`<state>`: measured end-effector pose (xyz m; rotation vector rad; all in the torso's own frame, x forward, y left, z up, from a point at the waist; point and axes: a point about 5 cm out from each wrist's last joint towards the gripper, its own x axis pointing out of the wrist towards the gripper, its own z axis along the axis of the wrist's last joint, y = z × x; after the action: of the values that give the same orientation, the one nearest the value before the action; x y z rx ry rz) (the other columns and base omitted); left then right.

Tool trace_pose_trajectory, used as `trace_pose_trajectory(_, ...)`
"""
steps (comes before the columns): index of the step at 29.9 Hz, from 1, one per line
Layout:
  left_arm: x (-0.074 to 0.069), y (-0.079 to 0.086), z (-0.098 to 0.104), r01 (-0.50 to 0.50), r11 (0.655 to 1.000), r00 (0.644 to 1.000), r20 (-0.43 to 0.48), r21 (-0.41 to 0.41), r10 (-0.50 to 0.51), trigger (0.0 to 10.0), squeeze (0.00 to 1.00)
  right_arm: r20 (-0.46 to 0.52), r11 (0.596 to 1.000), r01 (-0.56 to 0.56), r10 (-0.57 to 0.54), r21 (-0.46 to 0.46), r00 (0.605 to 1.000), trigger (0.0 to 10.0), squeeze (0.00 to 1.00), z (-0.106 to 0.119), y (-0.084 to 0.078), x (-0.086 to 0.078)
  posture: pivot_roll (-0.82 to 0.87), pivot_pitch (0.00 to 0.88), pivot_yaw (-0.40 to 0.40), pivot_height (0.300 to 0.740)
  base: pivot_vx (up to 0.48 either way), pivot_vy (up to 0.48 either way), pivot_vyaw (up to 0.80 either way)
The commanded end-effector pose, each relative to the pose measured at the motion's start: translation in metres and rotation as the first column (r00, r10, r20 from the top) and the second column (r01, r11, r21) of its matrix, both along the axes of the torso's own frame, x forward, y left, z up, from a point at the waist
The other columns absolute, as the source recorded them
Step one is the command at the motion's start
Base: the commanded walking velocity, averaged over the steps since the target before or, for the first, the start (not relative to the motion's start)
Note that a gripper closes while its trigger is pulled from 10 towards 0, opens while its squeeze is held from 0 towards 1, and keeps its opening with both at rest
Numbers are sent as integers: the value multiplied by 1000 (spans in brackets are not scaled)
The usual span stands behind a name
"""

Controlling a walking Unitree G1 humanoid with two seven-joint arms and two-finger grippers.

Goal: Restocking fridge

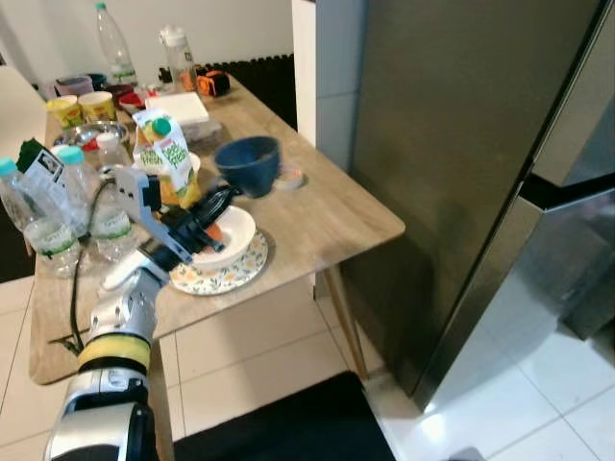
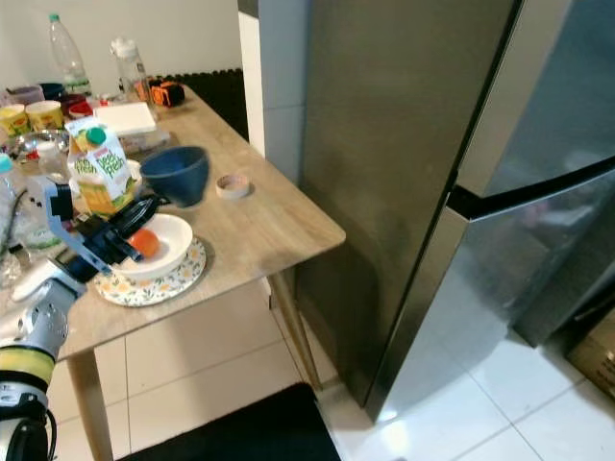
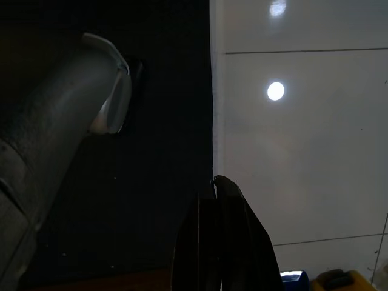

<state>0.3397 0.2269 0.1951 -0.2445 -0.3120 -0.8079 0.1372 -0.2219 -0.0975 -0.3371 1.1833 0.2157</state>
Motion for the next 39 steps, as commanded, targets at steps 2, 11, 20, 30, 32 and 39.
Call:
trace_pose_trajectory(2,-8,-11,-1,134,991,991,9,-30,-134,9608,0,0,1000,-7,7,0,1000,10000,0,0,4,1,-112,0,18,740,0,0,0)
trace_pose_trajectory(11,-23,-19,7,278,959,960,28,-54,-277,10000,0,1,1000,0,0,13,1000,10000,0,-1,9,2,-106,0,32,740,0,0,0)
trace_pose_trajectory(20,-42,-41,-24,378,925,924,-80,43,-374,10000,0,-4,1000,4,-4,10,1000,10000,0,-2,9,-1,-105,0,32,740,0,0,0)
trace_pose_trajectory(30,-59,-82,-78,379,918,907,-245,120,-342,10000,0,-6,1000,1,-1,11,1000,10000,0,-2,9,-2,-95,0,31,740,0,0,0)
trace_pose_trajectory(32,-61,-88,-83,363,925,910,-255,110,-327,10000,0,-6,1000,0,0,11,1000,10000,0,-2,9,-1,-93,0,31,740,0,0,0)
trace_pose_trajectory(39,-64,-103,-110,258,960,922,-324,108,-211,10000,0,-6,1000,-6,6,13,1000,10000,0,-3,11,-1,-87,0,35,740,0,0,0)
